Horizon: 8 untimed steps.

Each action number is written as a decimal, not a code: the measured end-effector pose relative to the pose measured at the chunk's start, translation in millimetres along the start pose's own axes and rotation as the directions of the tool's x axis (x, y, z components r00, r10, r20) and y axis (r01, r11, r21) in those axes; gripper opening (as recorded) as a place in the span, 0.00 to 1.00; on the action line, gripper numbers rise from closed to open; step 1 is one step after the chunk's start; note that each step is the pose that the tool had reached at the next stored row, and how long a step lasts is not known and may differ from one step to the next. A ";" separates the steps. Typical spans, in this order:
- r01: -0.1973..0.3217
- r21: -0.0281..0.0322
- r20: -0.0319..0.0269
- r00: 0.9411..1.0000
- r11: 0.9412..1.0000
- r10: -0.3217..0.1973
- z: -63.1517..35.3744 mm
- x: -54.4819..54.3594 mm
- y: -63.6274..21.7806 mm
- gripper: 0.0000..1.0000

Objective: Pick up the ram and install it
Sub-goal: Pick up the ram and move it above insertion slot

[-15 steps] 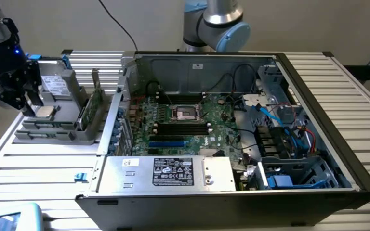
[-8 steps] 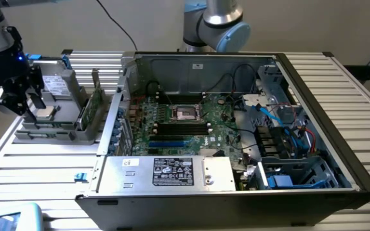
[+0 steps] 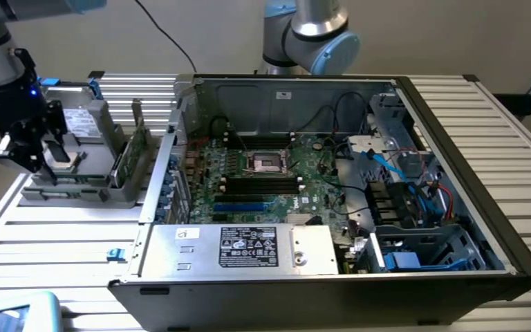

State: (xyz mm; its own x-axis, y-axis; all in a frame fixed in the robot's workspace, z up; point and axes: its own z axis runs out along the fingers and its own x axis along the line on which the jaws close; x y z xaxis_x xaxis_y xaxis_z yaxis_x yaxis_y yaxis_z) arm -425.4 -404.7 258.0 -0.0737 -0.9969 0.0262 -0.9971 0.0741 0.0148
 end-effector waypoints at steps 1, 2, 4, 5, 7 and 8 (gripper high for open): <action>0.000 0.004 0.000 1.000 1.000 0.000 1.3 0.0 0.0 0.51; 0.000 0.006 0.000 1.000 1.000 0.000 2.6 0.0 0.0 0.51; 0.010 0.007 0.000 1.000 1.000 -0.010 5.2 -0.1 0.0 0.51; 0.020 0.007 -0.001 1.000 1.000 -0.020 6.9 -0.2 0.0 0.51; 0.043 0.008 -0.001 0.999 0.999 -0.043 9.9 -0.2 0.0 0.51; 0.050 0.008 -0.001 0.999 0.999 -0.050 11.0 0.4 0.0 0.51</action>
State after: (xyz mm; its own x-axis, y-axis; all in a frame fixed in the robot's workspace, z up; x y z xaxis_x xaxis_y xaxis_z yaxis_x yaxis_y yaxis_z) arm -425.6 -405.4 247.0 -0.0241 -0.9994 0.0264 -0.9997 0.0244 0.0085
